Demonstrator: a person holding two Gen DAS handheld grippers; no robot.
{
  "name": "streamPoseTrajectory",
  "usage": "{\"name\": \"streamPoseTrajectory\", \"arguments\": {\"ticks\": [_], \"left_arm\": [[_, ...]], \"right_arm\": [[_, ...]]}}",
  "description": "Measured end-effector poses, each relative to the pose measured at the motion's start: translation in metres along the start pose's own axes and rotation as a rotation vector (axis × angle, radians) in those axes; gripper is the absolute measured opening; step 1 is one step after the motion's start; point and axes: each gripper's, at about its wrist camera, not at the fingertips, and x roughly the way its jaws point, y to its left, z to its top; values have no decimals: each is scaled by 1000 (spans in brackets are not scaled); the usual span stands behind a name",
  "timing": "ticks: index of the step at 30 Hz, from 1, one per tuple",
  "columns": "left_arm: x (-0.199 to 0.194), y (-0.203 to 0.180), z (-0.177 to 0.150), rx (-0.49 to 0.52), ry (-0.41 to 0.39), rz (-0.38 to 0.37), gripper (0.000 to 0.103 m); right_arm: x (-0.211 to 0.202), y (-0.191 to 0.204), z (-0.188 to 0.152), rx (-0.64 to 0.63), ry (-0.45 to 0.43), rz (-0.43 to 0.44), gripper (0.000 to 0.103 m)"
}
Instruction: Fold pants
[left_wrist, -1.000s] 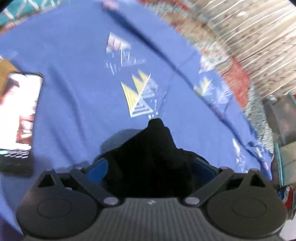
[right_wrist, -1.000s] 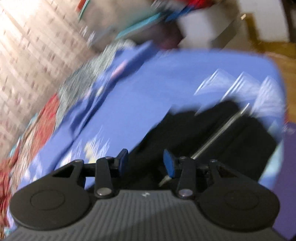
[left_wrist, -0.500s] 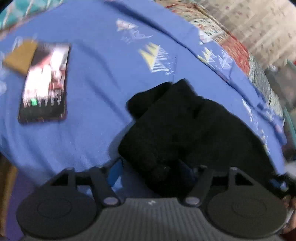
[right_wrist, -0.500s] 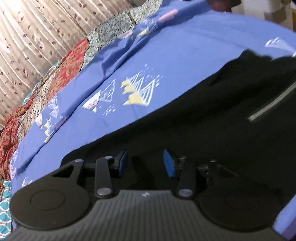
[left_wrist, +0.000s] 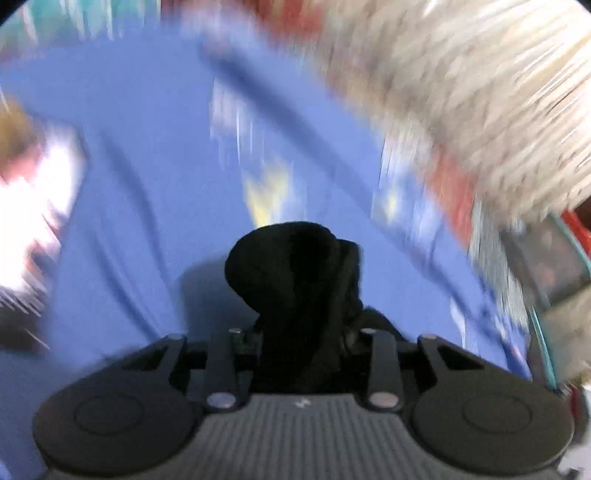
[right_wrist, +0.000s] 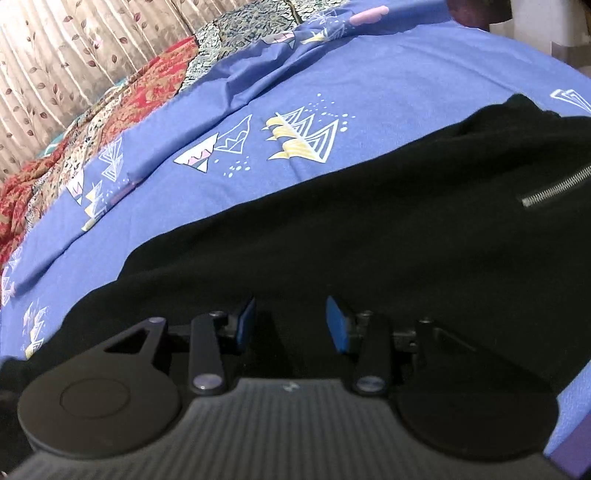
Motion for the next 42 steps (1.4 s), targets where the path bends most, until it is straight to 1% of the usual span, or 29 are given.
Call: {"name": "streamPoseTrajectory", "arguments": {"ticks": [1,2,3,4,5,6,7,8,9,10,11,13,14,16,17,19,20,22,25,27,30,32,33,36,38,39,40,41,42], "left_arm": [[-25,5,0,-3,-80,-15,31],[-38,12,0,-32,-112,-30,32],[-46,24,-5,-76,-121,-28,32],[-45,34,-10,-101,-102,12,32],[-39,40,-15,-98,-69,68,32],[-27,45,-22,-94,-14,144,33],[-17,51,-27,-102,46,207,39],[-13,54,-33,-110,60,223,40],[-20,53,-35,-105,43,216,43],[-25,49,-33,-95,43,216,49],[-32,44,-30,-83,38,226,61],[-52,40,-23,-67,-27,256,78],[-70,40,-19,-69,-78,251,78],[-96,38,-11,-87,-144,259,78],[-101,34,-7,-88,-166,270,76],[-102,22,2,-57,-175,275,75],[-99,15,3,-28,-166,263,75],[-75,-12,6,28,-135,234,75],[-35,-54,-3,134,-45,177,75],[-12,-87,-20,236,30,152,73],[24,-144,-46,438,122,107,71],[45,-193,-67,595,165,51,71],[52,-217,-80,682,176,18,71],[75,-289,-126,983,179,-86,73],[95,-329,-158,1138,209,-151,73],[103,-341,-175,1194,231,-171,73],[114,-353,-191,1249,252,-175,73],[127,-360,-206,1292,272,-162,73],[141,-365,-219,1326,300,-144,70]], "right_arm": [[1,0,-1,6,0,4,46],[3,0,-1,7,2,11,46],[5,-1,-1,-1,3,15,46],[7,0,-2,-13,2,15,46],[9,2,-3,-28,-1,11,47],[11,5,-4,-44,-4,6,48],[13,8,-4,-61,-5,3,51],[14,10,-4,-75,-4,4,55],[14,13,-4,-83,-1,6,55],[13,13,-3,-88,1,13,55],[11,10,-1,-85,5,29,55],[5,0,3,-45,13,80,54],[1,-6,5,-23,13,102,54],[-10,-15,7,-9,-14,105,54],[-17,-19,8,-9,-37,100,54],[-34,-34,13,-17,-104,74,54],[-42,-42,17,-26,-141,48,54],[-58,-62,27,-21,-215,-22,53],[-81,-102,45,62,-303,-97,53],[-89,-122,57,65,-333,-159,54],[-87,-152,80,-61,-308,-217,55],[-80,-177,92,-69,-272,-242,55],[-78,-191,95,-38,-260,-235,55],[-67,-235,94,125,-220,-138,55],[-59,-246,86,188,-202,-98,56],[-55,-246,82,185,-201,-79,56],[-56,-241,80,164,-204,-75,48],[-56,-236,78,131,-212,-73,30],[-59,-230,76,108,-217,-66,29]]}}
